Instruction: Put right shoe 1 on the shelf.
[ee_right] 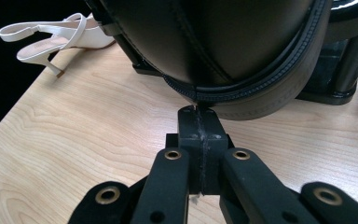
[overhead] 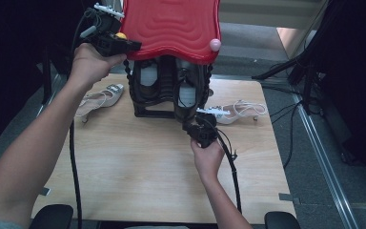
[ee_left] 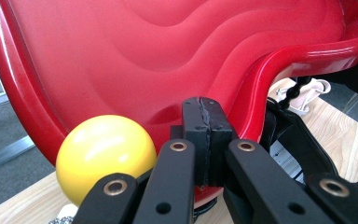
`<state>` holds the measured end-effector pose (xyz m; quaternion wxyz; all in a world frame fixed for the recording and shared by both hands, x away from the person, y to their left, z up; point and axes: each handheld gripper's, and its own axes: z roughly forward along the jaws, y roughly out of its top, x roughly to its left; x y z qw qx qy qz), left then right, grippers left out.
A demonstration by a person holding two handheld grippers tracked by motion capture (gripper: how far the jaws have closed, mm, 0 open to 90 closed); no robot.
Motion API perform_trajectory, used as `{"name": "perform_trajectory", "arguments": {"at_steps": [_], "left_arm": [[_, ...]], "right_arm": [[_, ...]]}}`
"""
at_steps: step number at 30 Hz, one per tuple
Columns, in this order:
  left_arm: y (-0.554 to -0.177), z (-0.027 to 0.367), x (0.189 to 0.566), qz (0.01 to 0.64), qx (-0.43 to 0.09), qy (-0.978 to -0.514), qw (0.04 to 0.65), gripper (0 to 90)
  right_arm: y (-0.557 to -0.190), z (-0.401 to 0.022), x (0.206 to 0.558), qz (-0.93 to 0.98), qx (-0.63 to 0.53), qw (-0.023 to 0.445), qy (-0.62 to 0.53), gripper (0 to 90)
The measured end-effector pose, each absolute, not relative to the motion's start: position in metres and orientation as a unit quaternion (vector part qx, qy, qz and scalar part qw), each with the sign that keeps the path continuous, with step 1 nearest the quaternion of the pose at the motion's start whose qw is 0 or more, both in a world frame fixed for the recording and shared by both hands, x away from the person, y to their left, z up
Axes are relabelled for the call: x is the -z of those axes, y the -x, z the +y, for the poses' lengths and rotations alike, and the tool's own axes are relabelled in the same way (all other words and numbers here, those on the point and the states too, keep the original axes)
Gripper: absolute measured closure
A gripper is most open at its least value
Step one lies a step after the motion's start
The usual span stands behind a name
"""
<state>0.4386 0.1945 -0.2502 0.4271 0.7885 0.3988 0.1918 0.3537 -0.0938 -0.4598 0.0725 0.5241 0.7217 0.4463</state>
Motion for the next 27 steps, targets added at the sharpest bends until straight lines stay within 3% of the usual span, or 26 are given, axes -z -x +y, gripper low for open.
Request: {"name": "perform_trajectory", "arguments": {"at_steps": [16,27], "left_arm": [[-0.439,0.194,0.249,0.393,-0.195,-0.795,0.420,90.0],[-0.439,0.194,0.249,0.392,-0.195,-0.795,0.420,90.0]], "right_arm": [[-0.374,-0.081,0.447,0.710,-0.441,0.078,-0.543,90.0],[-0.395,-0.078,0.434,0.708,-0.434,0.106,-0.547,90.0]]}}
